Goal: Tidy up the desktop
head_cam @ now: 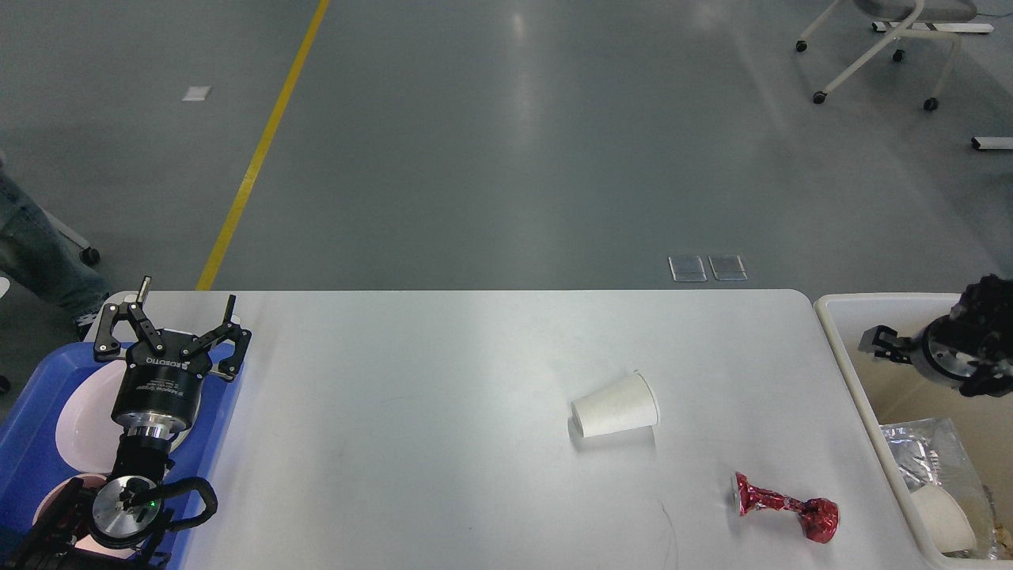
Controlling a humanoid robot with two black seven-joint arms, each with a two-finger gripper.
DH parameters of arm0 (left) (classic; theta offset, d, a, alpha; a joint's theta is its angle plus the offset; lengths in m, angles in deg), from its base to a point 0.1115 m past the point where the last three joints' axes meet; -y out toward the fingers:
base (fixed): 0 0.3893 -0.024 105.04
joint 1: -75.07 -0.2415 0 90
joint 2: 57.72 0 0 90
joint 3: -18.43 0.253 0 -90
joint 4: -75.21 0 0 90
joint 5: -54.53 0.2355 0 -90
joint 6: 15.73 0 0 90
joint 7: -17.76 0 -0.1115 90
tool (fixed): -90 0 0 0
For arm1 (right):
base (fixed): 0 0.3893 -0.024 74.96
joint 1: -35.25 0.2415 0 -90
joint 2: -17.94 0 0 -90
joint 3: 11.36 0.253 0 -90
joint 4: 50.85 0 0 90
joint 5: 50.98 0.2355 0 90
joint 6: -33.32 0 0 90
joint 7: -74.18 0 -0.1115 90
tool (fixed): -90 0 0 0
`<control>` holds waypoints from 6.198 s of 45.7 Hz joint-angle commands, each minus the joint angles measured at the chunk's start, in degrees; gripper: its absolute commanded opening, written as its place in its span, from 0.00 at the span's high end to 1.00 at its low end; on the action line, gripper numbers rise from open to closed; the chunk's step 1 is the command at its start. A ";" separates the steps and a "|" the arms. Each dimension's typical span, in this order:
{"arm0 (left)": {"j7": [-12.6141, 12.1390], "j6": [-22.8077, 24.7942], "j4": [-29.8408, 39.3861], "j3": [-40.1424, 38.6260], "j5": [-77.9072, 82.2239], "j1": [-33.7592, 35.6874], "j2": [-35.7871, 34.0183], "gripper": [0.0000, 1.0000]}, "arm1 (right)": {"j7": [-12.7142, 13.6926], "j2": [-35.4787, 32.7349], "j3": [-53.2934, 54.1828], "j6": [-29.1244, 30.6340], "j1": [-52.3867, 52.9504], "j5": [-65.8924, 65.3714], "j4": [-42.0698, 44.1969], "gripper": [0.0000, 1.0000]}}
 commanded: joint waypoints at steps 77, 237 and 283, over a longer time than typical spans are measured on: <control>0.00 0.00 0.00 0.00 0.00 -0.01 0.00 0.03 | 0.84 13.64 -9.89 12.04 54.21 32.09 -49.60 0.00; 0.00 0.00 0.00 0.00 0.00 -0.01 0.00 0.04 | 1.54 6.62 -14.80 13.97 58.78 14.71 -54.70 1.00; 0.00 0.00 0.00 0.00 0.00 -0.01 0.00 0.03 | 1.10 -2.02 19.11 -21.37 -31.74 13.92 14.28 1.00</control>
